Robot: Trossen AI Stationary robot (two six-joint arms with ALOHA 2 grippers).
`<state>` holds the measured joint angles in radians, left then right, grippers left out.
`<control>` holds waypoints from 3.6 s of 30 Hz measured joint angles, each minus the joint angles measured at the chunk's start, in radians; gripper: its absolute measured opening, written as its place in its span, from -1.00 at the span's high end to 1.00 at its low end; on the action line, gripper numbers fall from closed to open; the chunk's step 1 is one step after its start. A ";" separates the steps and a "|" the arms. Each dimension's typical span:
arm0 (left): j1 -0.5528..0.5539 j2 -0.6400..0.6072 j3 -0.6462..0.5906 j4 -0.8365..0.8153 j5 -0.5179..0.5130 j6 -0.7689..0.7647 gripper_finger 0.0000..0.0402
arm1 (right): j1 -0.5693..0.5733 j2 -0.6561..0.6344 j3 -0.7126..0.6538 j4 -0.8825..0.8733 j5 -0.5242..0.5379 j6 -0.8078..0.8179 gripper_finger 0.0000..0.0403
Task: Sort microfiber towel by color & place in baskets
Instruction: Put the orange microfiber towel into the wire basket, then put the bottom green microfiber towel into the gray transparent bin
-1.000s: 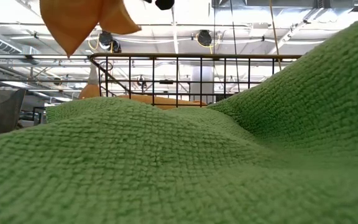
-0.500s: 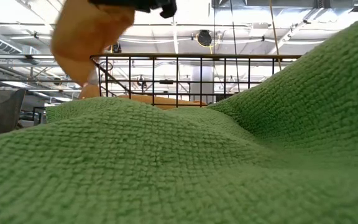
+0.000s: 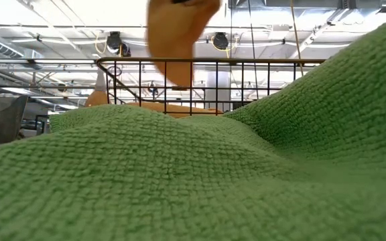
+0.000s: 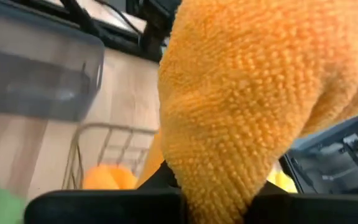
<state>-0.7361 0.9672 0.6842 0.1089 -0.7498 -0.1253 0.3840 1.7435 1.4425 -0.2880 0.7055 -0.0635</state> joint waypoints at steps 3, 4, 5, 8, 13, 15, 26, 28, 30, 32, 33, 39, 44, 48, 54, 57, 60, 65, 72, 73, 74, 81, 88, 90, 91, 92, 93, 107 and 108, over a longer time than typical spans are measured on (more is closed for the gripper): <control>-0.005 0.000 0.000 -0.001 0.000 0.001 0.00 | 0.004 -0.076 0.000 -0.152 0.000 0.072 0.87; -0.005 0.000 0.000 -0.004 0.000 0.001 0.00 | 0.004 -0.101 0.000 -0.199 0.000 0.106 0.87; -0.004 0.000 0.000 -0.009 -0.001 0.001 0.00 | 0.002 -0.123 0.000 -0.244 -0.001 0.140 0.87; -0.003 0.000 0.000 -0.024 -0.030 0.001 0.00 | 0.000 -0.186 0.000 -0.354 -0.001 0.220 0.86; -0.003 0.000 0.000 -0.034 -0.058 0.000 0.00 | 0.000 -0.261 0.000 -0.486 -0.005 0.299 0.86; -0.003 0.001 0.000 -0.047 -0.059 0.000 0.00 | 0.000 -0.282 0.000 -0.516 -0.020 0.343 0.86; -0.003 0.001 0.000 -0.048 -0.059 0.001 0.00 | 0.019 -0.284 -0.083 -0.535 -0.081 0.514 0.86; -0.003 0.001 0.000 -0.048 -0.059 0.001 0.00 | 0.018 -0.284 -0.133 -0.490 -0.080 0.550 0.86; -0.003 0.001 0.000 -0.048 -0.059 0.001 0.00 | 0.017 -0.284 -0.185 -0.438 -0.079 0.577 0.86; -0.003 0.001 -0.001 -0.048 -0.059 0.001 0.00 | 0.016 -0.283 -0.240 -0.366 -0.080 0.598 0.86; -0.003 0.001 -0.001 -0.048 -0.059 0.000 0.00 | 0.013 -0.283 -0.268 -0.335 -0.080 0.609 0.86; -0.003 0.001 -0.001 -0.049 -0.059 0.001 0.00 | -0.005 -0.283 -0.397 -0.244 -0.136 0.719 0.86; -0.003 0.001 -0.002 -0.049 -0.059 0.001 0.00 | -0.006 -0.283 -0.478 -0.188 -0.140 0.809 0.85; -0.003 0.001 -0.002 -0.049 -0.059 0.001 0.00 | -0.011 -0.283 -0.498 -0.185 -0.173 0.851 0.79; -0.003 0.001 -0.002 -0.049 -0.059 0.001 0.00 | -0.014 -0.283 -0.498 -0.170 -0.266 0.838 0.43; -0.003 0.001 -0.002 -0.050 -0.059 0.001 0.00 | -0.028 -0.283 -0.483 -0.207 -0.326 0.820 0.19; -0.003 0.001 -0.002 -0.050 -0.059 0.001 0.00 | -0.047 -0.283 -0.439 -0.274 -0.388 0.809 -0.02; -0.003 0.001 -0.002 -0.050 -0.059 0.001 0.00 | -0.058 -0.283 -0.330 -0.433 -0.397 0.753 -0.27; -0.003 0.001 -0.002 -0.056 -0.059 0.001 0.00 | -0.050 -0.283 -0.206 -0.502 -0.397 0.635 -0.25; -0.003 0.001 -0.002 -0.064 -0.059 0.000 0.00 | -0.046 -0.283 -0.195 -0.502 -0.394 0.625 -0.20; -0.003 0.001 -0.002 -0.074 -0.059 0.000 0.00 | -0.042 -0.283 -0.188 -0.501 -0.389 0.618 -0.14; -0.003 0.001 -0.002 -0.092 -0.059 -0.001 0.00 | -0.069 -0.267 -0.247 -0.472 -0.364 0.644 0.58; -0.003 0.002 -0.002 -0.089 -0.059 -0.009 0.00 | -0.124 -0.160 -0.326 -0.396 -0.383 0.644 0.91; -0.003 0.002 -0.002 -0.092 -0.059 -0.022 0.00 | -0.131 -0.133 -0.327 -0.382 -0.398 0.630 0.87; -0.003 0.002 -0.002 -0.092 -0.059 -0.025 0.00 | -0.131 -0.126 -0.327 -0.378 -0.397 0.626 0.86; -0.003 0.002 -0.002 -0.092 -0.059 -0.025 0.00 | -0.131 -0.122 -0.327 -0.371 -0.396 0.622 0.85; -0.003 0.002 -0.002 -0.092 -0.059 -0.025 0.00 | -0.130 -0.121 -0.327 -0.364 -0.396 0.620 0.85; -0.003 0.022 -0.002 -0.096 -0.059 -0.027 0.00 | 0.021 -0.247 -0.221 -0.408 -0.275 0.648 0.56; -0.003 0.027 -0.002 -0.096 -0.059 -0.027 0.00 | 0.040 -0.251 -0.217 -0.420 -0.261 0.653 0.52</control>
<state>-0.7391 0.9943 0.6827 0.0128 -0.8089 -0.1519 0.4243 1.4921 1.2259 -0.7076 0.4442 0.5895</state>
